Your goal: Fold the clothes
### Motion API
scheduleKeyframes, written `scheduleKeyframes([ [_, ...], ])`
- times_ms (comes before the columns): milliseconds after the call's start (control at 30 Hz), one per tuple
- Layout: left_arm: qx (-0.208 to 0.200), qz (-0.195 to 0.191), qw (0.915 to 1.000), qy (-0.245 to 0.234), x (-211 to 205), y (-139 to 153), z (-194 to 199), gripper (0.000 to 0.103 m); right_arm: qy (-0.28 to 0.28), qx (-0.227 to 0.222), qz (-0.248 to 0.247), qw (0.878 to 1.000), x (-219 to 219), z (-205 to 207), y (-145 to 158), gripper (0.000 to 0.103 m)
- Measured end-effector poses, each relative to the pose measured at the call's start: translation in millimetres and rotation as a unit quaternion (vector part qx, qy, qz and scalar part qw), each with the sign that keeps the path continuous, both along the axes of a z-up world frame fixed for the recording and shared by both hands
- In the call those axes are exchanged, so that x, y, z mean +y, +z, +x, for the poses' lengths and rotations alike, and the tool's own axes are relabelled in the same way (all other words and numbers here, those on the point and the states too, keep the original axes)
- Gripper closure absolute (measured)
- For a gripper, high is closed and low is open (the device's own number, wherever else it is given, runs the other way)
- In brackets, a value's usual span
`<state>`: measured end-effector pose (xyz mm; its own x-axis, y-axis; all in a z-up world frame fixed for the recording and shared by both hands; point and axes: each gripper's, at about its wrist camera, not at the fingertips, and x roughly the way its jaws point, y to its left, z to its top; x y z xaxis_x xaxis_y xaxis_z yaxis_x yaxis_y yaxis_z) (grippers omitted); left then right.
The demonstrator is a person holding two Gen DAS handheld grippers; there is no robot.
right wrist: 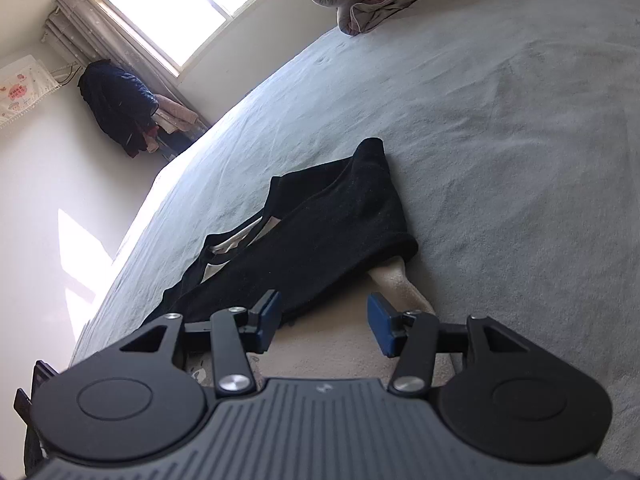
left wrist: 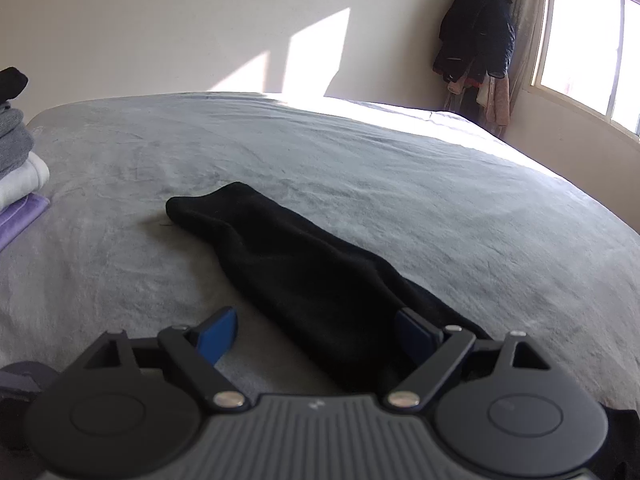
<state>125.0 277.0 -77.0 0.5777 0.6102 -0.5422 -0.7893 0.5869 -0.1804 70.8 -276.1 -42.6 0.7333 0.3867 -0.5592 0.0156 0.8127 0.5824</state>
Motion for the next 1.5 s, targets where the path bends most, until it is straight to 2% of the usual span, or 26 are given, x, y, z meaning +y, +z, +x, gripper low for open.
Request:
scheduleKeyframes([
  [33, -0.013, -0.004, 0.9999, 0.007, 1.3, 0.0, -0.5, 0.019, 0.005, 0.001, -0.005, 1.0, 2.7, 0.9, -1.7, 0.05],
  [100, -0.034, -0.01, 0.9991, 0.022, 4.2, 0.2, -1.6, 0.032, 0.015, 0.005, -0.009, 1.0, 6.3, 2.4, -6.1, 0.05],
  [133, -0.038, -0.013, 0.9988, 0.027, 5.3, 0.4, -1.3, 0.051, 0.018, 0.008, -0.011, 1.0, 7.9, 3.2, -8.1, 0.05],
  [167, -0.037, -0.013, 0.9987, 0.032, 5.5, 0.9, -0.6, 0.066, 0.019, 0.009, -0.014, 1.0, 9.2, 4.0, -9.5, 0.05],
  [200, -0.031, -0.009, 0.9987, 0.038, 4.6, 1.6, 0.6, 0.073, 0.021, 0.009, -0.018, 1.0, 10.4, 4.7, -10.6, 0.05],
  [233, -0.028, -0.004, 0.9988, 0.041, 3.6, 2.6, 1.2, 0.086, 0.021, 0.008, -0.02, 1.0, 10.8, 5.3, -11.0, 0.05],
  [267, -0.029, 0.0, 0.9988, 0.039, 2.4, 4.1, 1.2, 0.094, 0.021, 0.007, -0.022, 1.0, 11.0, 5.9, -11.3, 0.05],
  [300, -0.03, 0.005, 0.9989, 0.037, 1.2, 5.5, 1.2, 0.096, 0.021, 0.006, -0.025, 0.999, 11.4, 6.1, -11.1, 0.05],
  [433, -0.048, 0.017, 0.9984, 0.025, -5.2, 15.4, -1.4, 0.097, 0.019, 0.002, -0.029, 0.999, 11.6, 5.3, -9.6, 0.05],
  [667, -0.116, -0.003, 0.9931, -0.019, -17.5, 47.0, -12.4, 0.097, 0.011, -0.006, -0.023, 1.0, 8.5, 3.8, -4.6, 0.05],
  [833, -0.15, -0.004, 0.9872, -0.054, -35.0, 72.6, -18.4, 0.097, 0.007, -0.013, -0.019, 1.0, 6.6, 3.3, -0.4, 0.05],
  [1233, -0.204, -0.001, 0.9666, -0.155, -98.9, 132.9, -22.2, 0.097, 0.0, -0.029, -0.008, 1.0, 1.9, 2.5, 9.2, 0.05],
  [1500, -0.21, 0.0, 0.9513, -0.226, -154.2, 143.9, -11.4, 0.097, -0.003, -0.037, 0.001, 0.999, -1.3, 1.9, 15.4, 0.05],
])
